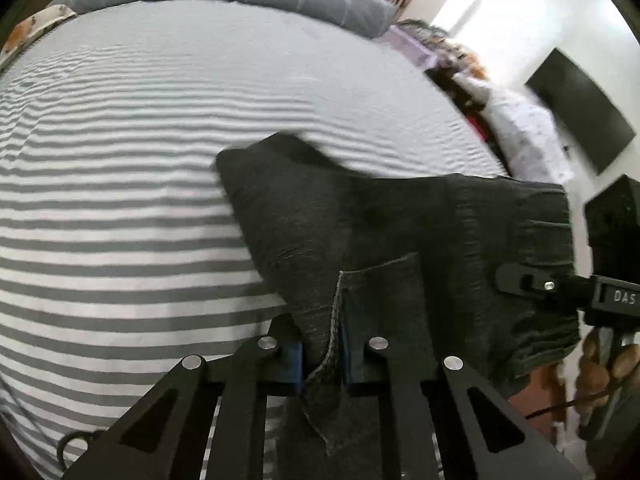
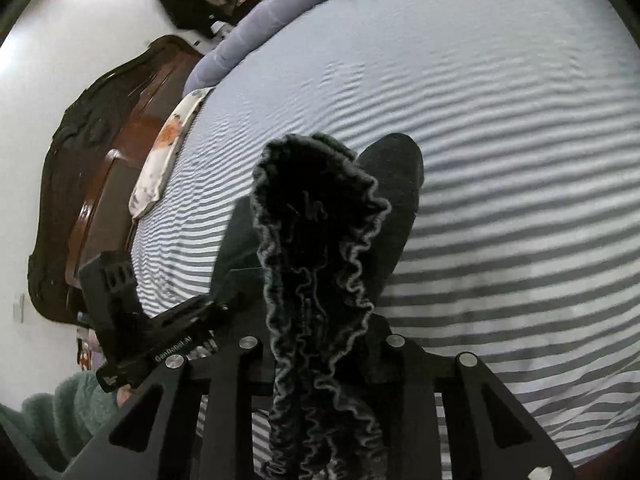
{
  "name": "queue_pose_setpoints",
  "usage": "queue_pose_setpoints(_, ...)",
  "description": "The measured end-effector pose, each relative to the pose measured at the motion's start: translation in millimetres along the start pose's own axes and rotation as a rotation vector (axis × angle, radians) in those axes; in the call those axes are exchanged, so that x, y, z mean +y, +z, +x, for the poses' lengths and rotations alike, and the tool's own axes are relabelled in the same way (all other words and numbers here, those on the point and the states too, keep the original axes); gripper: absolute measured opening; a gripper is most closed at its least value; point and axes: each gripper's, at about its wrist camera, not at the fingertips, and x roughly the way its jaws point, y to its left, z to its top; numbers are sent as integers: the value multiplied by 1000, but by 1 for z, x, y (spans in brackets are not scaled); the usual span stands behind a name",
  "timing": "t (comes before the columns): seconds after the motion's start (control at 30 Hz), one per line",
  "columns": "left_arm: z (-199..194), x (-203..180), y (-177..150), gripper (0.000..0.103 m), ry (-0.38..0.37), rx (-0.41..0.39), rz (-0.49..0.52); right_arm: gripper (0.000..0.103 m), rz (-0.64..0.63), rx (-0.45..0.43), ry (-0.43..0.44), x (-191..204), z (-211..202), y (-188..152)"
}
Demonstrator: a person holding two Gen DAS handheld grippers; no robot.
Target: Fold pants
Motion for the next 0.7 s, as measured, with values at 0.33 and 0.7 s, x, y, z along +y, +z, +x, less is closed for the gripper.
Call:
queue_pose_setpoints(0.33,-59,58,80,13,91,-130,-12,25,-55,-11,120,75,48,88)
queue_pose_setpoints(0.7,-44,176,166,14,179,-57,-99,25,13,57,131,91,168,181)
